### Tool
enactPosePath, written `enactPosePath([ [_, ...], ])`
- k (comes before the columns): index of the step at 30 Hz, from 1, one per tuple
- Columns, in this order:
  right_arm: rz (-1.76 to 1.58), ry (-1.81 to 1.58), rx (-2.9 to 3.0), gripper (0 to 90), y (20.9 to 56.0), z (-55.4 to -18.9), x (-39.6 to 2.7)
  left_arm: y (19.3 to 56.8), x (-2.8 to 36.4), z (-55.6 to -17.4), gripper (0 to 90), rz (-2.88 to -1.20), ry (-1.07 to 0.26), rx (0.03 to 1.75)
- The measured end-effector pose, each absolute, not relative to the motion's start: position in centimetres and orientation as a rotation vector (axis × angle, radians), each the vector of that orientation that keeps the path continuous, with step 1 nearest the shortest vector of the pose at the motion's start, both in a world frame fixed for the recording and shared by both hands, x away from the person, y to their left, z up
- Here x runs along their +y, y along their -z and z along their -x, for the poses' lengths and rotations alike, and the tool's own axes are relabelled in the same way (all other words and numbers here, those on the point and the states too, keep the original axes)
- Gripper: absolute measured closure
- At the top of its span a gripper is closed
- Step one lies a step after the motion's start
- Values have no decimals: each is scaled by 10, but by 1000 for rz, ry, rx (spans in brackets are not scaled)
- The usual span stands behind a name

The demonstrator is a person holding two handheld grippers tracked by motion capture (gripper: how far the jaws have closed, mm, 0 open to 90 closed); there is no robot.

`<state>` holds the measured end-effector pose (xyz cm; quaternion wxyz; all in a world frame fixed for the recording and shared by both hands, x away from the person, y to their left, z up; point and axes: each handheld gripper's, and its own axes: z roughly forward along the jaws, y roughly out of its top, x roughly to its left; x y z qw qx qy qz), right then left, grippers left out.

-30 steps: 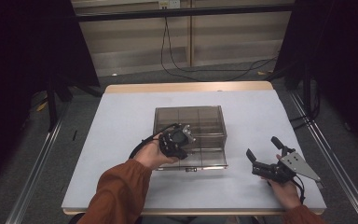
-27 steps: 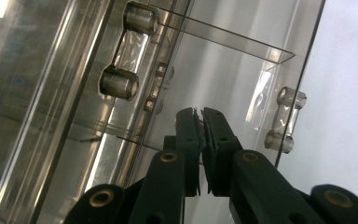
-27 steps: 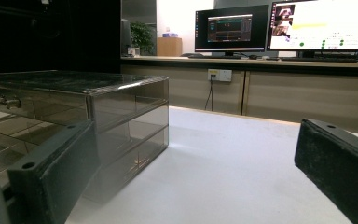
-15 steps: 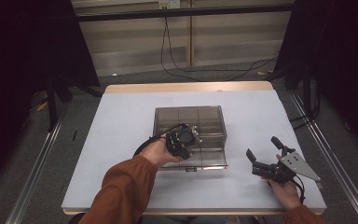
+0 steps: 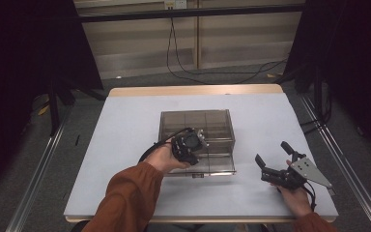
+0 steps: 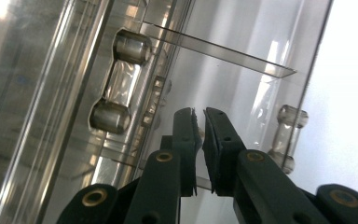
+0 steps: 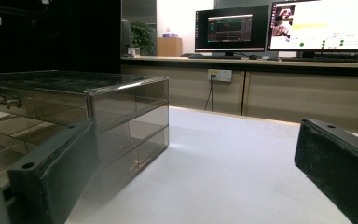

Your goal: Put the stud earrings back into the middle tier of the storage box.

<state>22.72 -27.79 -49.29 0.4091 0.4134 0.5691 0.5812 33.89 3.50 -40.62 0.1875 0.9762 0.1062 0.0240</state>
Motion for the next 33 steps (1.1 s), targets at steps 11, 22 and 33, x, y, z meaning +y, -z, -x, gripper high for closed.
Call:
enactPosePath([
  [11, -1042, -1465, 1435, 0, 493, -227, -278, 402, 81, -330, 829, -2578, -79, 378],
  [22, -1042, -1465, 1435, 0, 493, -227, -278, 396, 155, -319, 822, -2354, -126, 542],
  [33, -1041, -1463, 1434, 0, 493, -227, -278, 406, 190, -321, 792, -2284, -147, 645],
])
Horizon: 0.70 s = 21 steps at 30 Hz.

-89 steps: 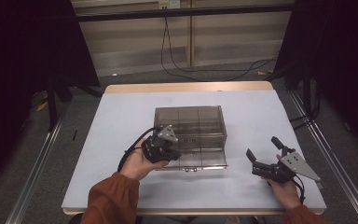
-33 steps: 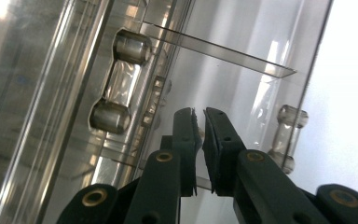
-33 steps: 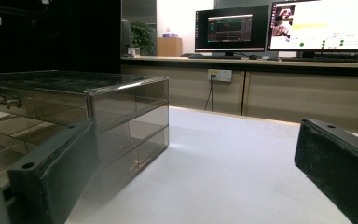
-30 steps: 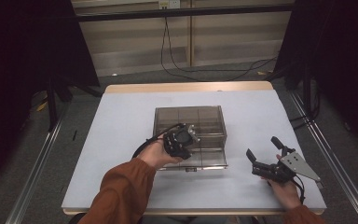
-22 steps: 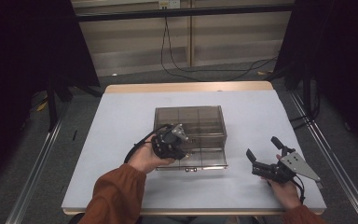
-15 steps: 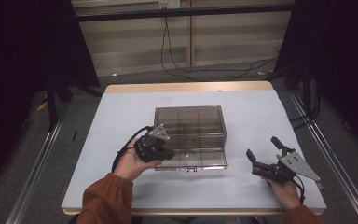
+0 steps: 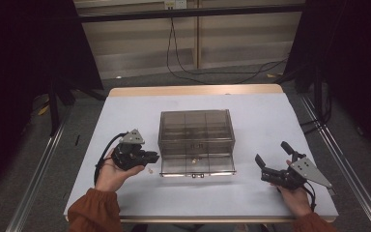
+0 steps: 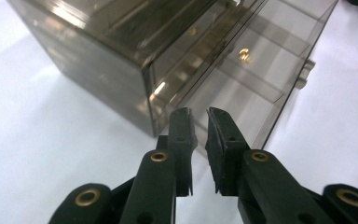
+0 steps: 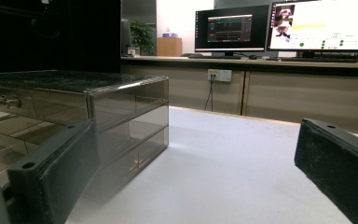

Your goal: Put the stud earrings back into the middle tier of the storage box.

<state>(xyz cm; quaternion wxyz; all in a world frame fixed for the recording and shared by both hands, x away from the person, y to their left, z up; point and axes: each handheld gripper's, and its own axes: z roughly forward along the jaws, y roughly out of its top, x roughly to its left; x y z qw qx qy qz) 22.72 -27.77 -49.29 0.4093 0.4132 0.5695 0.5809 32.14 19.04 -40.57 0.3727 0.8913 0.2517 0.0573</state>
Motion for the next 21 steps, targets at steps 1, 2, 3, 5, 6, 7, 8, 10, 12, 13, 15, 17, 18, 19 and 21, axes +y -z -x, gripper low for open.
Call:
enactPosePath([
  [1, -1041, -1464, 1435, 0, 493, -227, -278, 408, 192, -321, 773, -2293, -148, 655],
  [2, -1043, -1465, 1434, 0, 493, -227, -278, 408, 192, -321, 759, -2293, -148, 655],
  [3, -1042, -1465, 1434, 0, 493, -227, -278, 412, 196, -322, 759, -2290, -133, 653],
  [5, -1042, -1464, 1435, 0, 493, -227, -278, 413, 197, -323, 760, -2301, -137, 667],
  [6, -1042, -1465, 1435, 0, 493, -227, -278, 415, 199, -324, 759, -2301, -135, 677],
  [7, -1042, -1465, 1434, 0, 493, -227, -278, 417, 200, -325, 758, -2302, -131, 684],
  [8, -1041, -1464, 1435, 0, 493, -227, -278, 417, 200, -325, 756, -2302, -131, 684],
  [10, -1039, -1465, 1436, 0, 493, -227, -278, 420, 204, -326, 750, -2320, -126, 689],
  [12, -1042, -1465, 1435, 0, 493, -227, -278, 422, 206, -327, 751, -2342, -126, 699],
  [13, -1042, -1465, 1435, 0, 493, -227, -278, 424, 208, -327, 754, -2348, -125, 706],
  [15, -1041, -1464, 1435, 0, 493, -227, -278, 427, 209, -329, 758, -2378, -119, 706],
  [17, -1041, -1464, 1435, 0, 493, -227, -278, 431, 208, -330, 782, -2402, -131, 738],
  [18, -1041, -1464, 1435, 0, 493, -227, -278, 431, 208, -330, 793, -2402, -131, 738],
  [19, -1042, -1465, 1434, 0, 493, -227, -278, 433, 207, -331, 793, -2412, -136, 743],
  [21, -1042, -1465, 1434, 0, 493, -227, -278, 437, 206, -333, 801, -2449, -122, 741],
])
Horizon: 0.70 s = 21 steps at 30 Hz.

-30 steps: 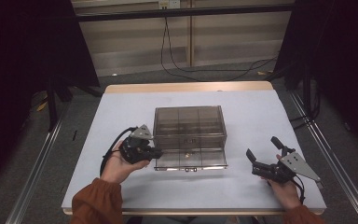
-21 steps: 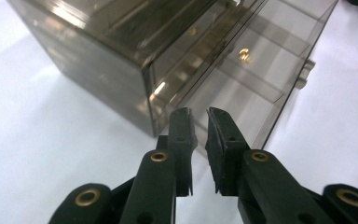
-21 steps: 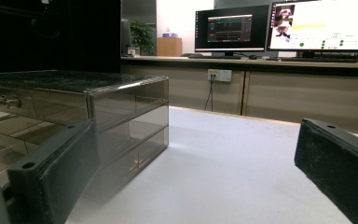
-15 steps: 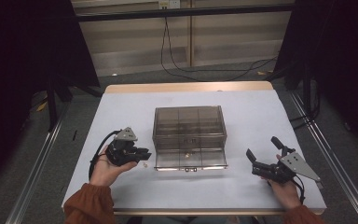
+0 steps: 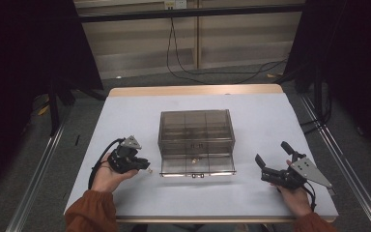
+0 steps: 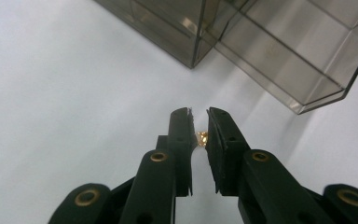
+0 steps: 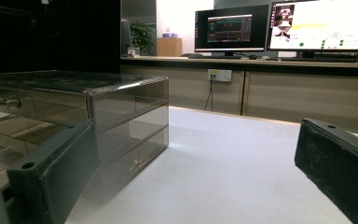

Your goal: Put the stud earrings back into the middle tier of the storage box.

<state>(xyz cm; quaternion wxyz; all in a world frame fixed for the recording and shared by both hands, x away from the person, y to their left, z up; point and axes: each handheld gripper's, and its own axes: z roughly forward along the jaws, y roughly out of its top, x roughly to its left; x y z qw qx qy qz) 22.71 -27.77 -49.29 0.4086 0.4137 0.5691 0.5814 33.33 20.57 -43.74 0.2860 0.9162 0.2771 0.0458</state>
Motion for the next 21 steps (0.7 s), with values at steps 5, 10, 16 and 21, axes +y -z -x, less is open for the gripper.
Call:
enactPosePath([
  [5, -1039, -1466, 1436, 0, 493, -227, -278, 445, 199, -335, 800, -2507, -114, 740],
  [10, -1040, -1466, 1435, 0, 493, -227, -278, 444, 195, -338, 795, -2528, -107, 732],
  [16, -1038, -1466, 1436, 0, 493, -227, -278, 447, 192, -339, 792, -2549, -92, 723],
  [21, -1039, -1464, 1435, 0, 493, -227, -278, 450, 191, -341, 789, -2563, -78, 721],
])
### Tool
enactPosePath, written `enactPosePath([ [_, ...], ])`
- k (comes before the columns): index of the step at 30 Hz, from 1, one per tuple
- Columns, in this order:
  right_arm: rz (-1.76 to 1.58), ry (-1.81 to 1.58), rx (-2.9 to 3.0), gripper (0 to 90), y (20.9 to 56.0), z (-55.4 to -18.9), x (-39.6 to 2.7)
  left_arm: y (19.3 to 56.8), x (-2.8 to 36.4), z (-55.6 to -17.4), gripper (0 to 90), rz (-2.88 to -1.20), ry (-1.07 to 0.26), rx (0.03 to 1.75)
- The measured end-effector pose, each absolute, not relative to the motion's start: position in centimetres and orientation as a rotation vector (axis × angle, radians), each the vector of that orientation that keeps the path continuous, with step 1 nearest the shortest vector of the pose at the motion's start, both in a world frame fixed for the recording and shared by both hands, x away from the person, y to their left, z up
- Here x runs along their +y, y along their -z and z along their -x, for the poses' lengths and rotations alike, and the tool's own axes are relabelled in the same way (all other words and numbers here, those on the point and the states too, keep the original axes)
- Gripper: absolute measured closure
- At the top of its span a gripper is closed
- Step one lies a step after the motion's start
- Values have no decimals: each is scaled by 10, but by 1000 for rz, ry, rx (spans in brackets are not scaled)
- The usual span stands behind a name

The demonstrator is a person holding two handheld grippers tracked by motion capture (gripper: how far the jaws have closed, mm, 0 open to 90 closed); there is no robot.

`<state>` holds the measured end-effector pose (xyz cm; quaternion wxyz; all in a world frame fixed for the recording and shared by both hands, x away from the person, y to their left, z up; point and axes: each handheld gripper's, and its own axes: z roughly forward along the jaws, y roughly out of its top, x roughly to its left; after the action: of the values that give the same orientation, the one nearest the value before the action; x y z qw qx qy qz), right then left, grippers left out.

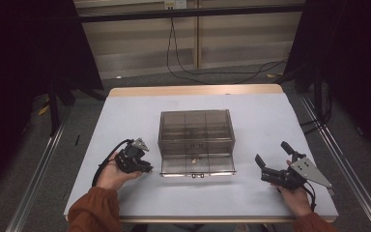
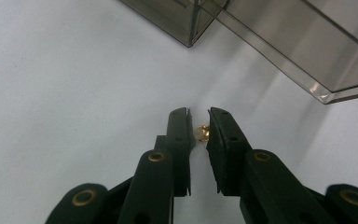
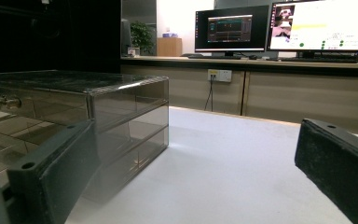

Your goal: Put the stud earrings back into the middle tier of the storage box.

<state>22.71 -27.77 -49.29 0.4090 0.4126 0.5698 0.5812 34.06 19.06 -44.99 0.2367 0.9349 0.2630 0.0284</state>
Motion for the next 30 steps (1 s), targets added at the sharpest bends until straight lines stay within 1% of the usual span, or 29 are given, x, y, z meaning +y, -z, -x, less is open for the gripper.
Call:
enactPosePath([
  [10, -1038, -1466, 1435, 0, 493, -227, -278, 454, 189, -342, 798, -2579, -55, 742],
  [13, -1038, -1466, 1435, 0, 493, -227, -278, 454, 188, -341, 845, -2578, -44, 747],
  [17, -1037, -1462, 1435, 0, 493, -227, -278, 454, 189, -342, 861, -2576, -31, 749],
  [25, -1039, -1467, 1435, 0, 493, -227, -278, 454, 197, -343, 863, -2501, -13, 787],
  [30, -1037, -1465, 1435, 0, 493, -227, -278, 452, 200, -341, 863, -2465, -35, 791],
])
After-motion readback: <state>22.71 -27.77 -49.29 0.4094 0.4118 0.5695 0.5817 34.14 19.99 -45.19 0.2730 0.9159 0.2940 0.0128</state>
